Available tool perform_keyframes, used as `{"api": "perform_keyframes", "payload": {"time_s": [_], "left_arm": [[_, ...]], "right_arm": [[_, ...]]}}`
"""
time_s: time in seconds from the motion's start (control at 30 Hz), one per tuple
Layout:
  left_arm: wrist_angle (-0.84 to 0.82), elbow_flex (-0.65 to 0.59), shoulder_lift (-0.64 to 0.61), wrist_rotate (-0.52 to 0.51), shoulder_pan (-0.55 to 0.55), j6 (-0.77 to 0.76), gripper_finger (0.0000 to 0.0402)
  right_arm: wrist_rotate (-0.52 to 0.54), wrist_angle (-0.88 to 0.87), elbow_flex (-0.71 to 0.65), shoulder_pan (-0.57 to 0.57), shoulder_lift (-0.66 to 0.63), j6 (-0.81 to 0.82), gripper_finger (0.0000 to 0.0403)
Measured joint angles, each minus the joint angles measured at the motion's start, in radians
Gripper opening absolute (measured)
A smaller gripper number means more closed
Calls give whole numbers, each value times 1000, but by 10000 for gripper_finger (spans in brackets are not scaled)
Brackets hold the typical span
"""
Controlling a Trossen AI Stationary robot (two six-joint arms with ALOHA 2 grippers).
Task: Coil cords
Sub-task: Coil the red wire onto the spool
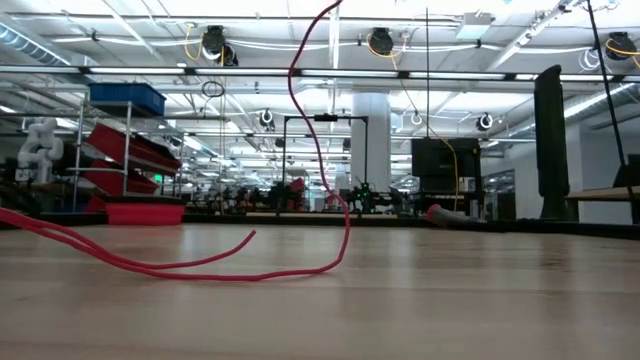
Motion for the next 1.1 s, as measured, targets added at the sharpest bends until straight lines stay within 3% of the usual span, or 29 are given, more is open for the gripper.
{"api": "perform_keyframes", "payload": {"time_s": [0.1,0.4,0.63,0.8,1.1], "left_arm": [[0,0,0,0,9,0,0],[51,0,0,15,15,1,0],[192,0,32,174,22,34,0],[202,0,34,296,34,27,0],[239,1,34,471,33,27,0]], "right_arm": [[-48,-5,0,-17,1,22,0],[-38,-21,0,-69,22,37,0],[46,-22,0,-130,53,-7,0],[49,-60,0,-154,68,-10,0],[147,-82,0,-138,68,-40,0]]}}
